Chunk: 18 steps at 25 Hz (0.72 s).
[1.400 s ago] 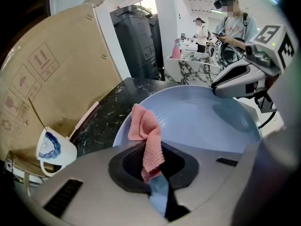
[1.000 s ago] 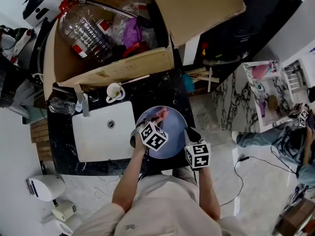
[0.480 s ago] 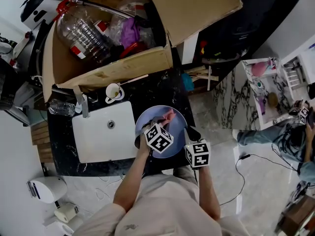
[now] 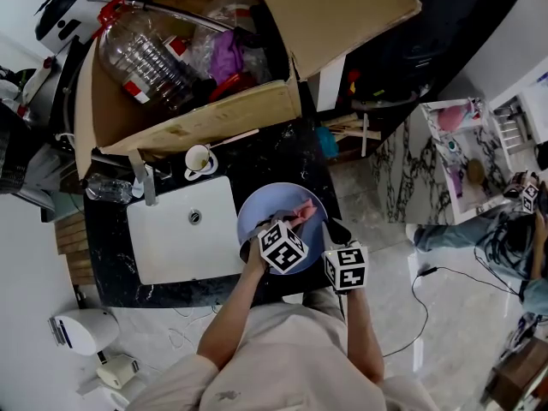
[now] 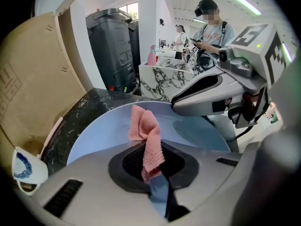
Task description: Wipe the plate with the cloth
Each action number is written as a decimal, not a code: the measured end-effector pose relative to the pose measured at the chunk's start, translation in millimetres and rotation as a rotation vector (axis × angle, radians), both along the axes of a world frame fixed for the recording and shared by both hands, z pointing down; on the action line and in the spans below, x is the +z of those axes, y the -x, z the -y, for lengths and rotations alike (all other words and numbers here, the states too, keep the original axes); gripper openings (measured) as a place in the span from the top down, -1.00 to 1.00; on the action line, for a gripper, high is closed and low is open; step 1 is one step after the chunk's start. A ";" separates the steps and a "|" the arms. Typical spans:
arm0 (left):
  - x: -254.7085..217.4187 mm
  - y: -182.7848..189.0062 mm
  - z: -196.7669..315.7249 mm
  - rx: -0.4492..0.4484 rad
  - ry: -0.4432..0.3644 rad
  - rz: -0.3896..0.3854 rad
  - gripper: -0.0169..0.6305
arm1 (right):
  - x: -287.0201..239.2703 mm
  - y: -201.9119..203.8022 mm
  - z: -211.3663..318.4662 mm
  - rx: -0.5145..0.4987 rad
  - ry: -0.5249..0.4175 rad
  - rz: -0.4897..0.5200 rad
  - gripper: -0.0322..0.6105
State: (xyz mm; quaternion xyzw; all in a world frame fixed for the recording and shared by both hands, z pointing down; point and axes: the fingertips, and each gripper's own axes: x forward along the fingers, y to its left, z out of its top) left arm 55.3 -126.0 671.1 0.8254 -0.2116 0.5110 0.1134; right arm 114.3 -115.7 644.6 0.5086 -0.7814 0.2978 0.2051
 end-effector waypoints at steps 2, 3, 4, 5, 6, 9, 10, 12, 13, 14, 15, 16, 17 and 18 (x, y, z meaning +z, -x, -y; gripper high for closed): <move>0.1 -2.2 -5.4 0.016 0.010 -0.006 0.84 | 0.0 -0.2 -0.2 0.004 -0.001 0.000 0.77; 0.1 -3.0 -7.7 0.024 0.014 -0.008 0.84 | 0.2 -0.1 -0.1 0.005 -0.002 0.000 0.77; 0.1 -3.5 -9.8 0.032 0.018 -0.010 0.84 | 0.3 0.0 -0.1 0.007 -0.002 -0.001 0.77; -0.1 -3.9 -12.0 0.040 0.023 -0.012 0.84 | 0.2 0.3 0.0 0.008 -0.003 -0.002 0.77; -0.2 -4.2 -14.3 0.049 0.029 -0.013 0.84 | 0.1 0.4 0.0 0.008 -0.003 -0.003 0.77; 0.3 -5.5 -22.3 0.076 0.051 -0.014 0.84 | 0.4 0.0 -0.5 0.010 -0.002 -0.006 0.77; 0.5 -5.8 -25.0 0.083 0.058 -0.014 0.84 | 0.7 -0.1 -0.5 0.010 -0.002 -0.006 0.77; 0.7 -5.6 -30.2 0.099 0.073 -0.013 0.84 | 1.1 0.2 0.0 0.011 -0.001 -0.006 0.77; 0.6 -5.3 -32.6 0.108 0.080 -0.012 0.84 | 1.0 0.4 0.3 0.010 0.000 -0.007 0.77; 0.5 -5.0 -34.9 0.118 0.086 -0.012 0.84 | 0.8 0.5 0.6 0.010 0.000 -0.008 0.77; 0.4 -4.6 -37.1 0.127 0.092 -0.012 0.84 | 0.8 0.6 0.8 0.010 0.000 -0.008 0.77; 0.3 -4.1 -39.3 0.136 0.099 -0.011 0.84 | 0.9 0.6 0.7 0.009 0.000 -0.009 0.77; 0.4 -3.5 -41.6 0.144 0.106 -0.009 0.84 | 1.1 0.5 0.6 0.009 0.000 -0.009 0.77; 0.5 -2.8 -44.1 0.151 0.114 -0.008 0.84 | 1.2 0.4 0.6 0.009 -0.001 -0.008 0.77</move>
